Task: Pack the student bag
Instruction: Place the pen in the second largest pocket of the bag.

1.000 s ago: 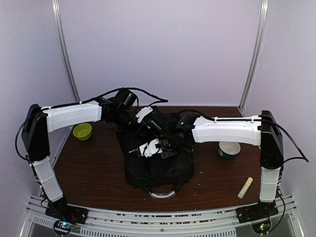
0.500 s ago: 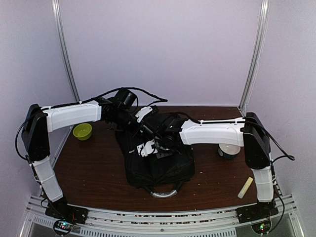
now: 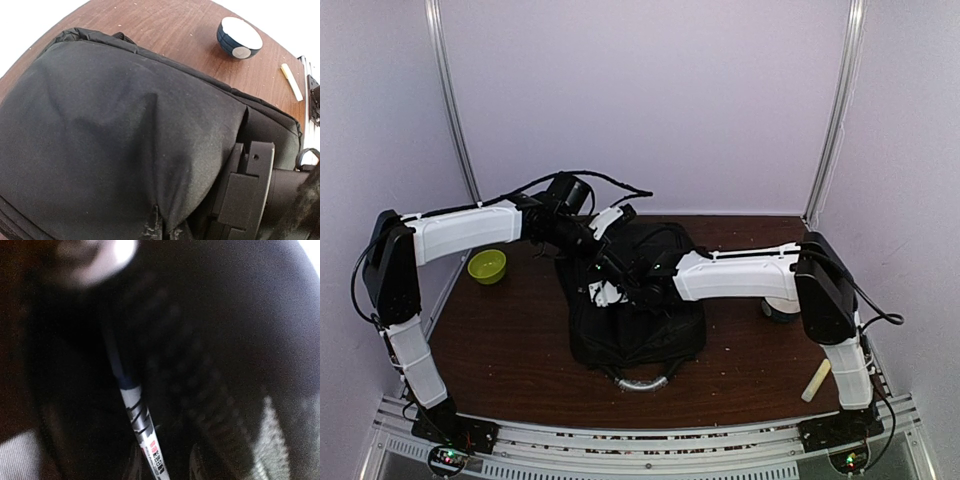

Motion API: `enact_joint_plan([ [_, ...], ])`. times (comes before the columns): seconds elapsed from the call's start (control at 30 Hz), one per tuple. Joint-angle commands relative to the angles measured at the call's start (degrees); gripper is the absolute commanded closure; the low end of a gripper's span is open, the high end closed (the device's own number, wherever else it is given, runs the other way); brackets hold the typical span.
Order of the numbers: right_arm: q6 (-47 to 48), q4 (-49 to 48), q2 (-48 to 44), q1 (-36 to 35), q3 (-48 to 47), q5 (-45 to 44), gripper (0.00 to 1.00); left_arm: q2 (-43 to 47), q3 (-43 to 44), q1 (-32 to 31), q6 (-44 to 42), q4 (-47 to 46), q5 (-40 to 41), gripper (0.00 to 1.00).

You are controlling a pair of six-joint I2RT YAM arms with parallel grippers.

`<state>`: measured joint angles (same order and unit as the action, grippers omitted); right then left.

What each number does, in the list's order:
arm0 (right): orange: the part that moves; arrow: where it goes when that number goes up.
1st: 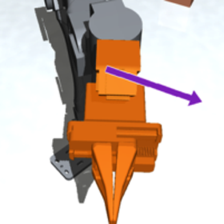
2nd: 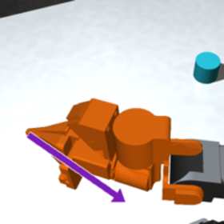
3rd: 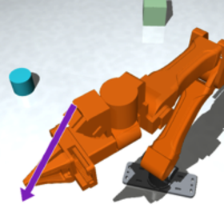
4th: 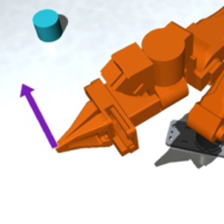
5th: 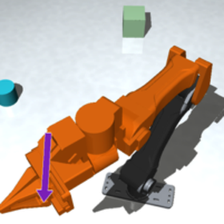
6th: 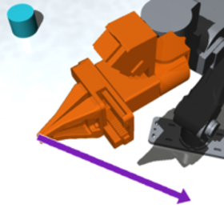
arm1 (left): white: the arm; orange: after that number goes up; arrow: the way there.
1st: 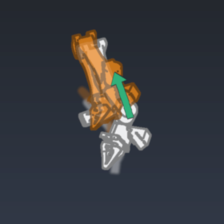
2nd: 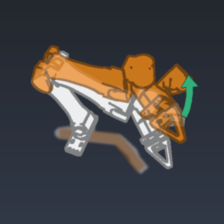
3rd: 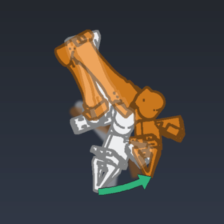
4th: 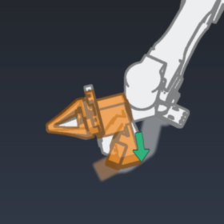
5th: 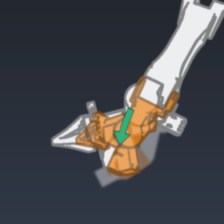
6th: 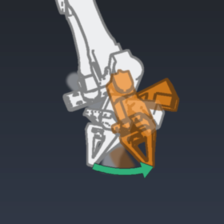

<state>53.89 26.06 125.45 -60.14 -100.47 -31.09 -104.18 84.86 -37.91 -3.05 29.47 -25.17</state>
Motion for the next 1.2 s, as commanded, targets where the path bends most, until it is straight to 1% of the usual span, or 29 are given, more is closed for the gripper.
enact_joint_plan([
  [0.0,0.35,-10.01,-1.4,1.53,2.45,-7.75,0.65,1.26,2.05,-1.82,0.85,-0.83,-7.63,1.0],
  [0.07,0.77,-10.28,-2.49,1.4,4.57,-7.22,0.65,1.26,2.06,-1.82,0.85,-0.83,-7.51,1.0],
  [0.2,-0.7,-7.7,-5.61,1.28,7.49,-3.4,0.64,1.26,2.06,-1.82,0.94,-0.83,-7.3,1.0],
  [0.4,-3.03,-4.7,-9.39,0.45,8.98,-0.83,0.63,0.92,2.04,-1.82,0.94,-0.83,-6.99,1.0],
  [0.6,-3.94,-2.28,-10.3,0.04,8.68,0.37,0.62,0.82,1.98,-1.82,0.86,-0.82,-6.49,1.0],
  [0.73,-5.79,1.41,-9.97,0.05,7.49,0.63,0.62,0.99,1.98,-1.82,0.85,-0.82,-6.24,1.0],
  [0.87,-11.06,5.23,-11.54,0.1,7.4,7.15,0.65,1.0,1.89,-1.82,0.85,-0.82,-6.08,1.0],
  [1.03,-14.68,5.78,-13.97,0.07,7.59,8.59,0.65,0.98,1.89,-1.82,0.77,-0.87,-5.86,1.0],
  [1.17,-15.5,8.78,-15.55,0.0,7.32,11.68,0.61,0.82,1.88,-1.82,0.76,-0.83,-5.78,1.0],
])
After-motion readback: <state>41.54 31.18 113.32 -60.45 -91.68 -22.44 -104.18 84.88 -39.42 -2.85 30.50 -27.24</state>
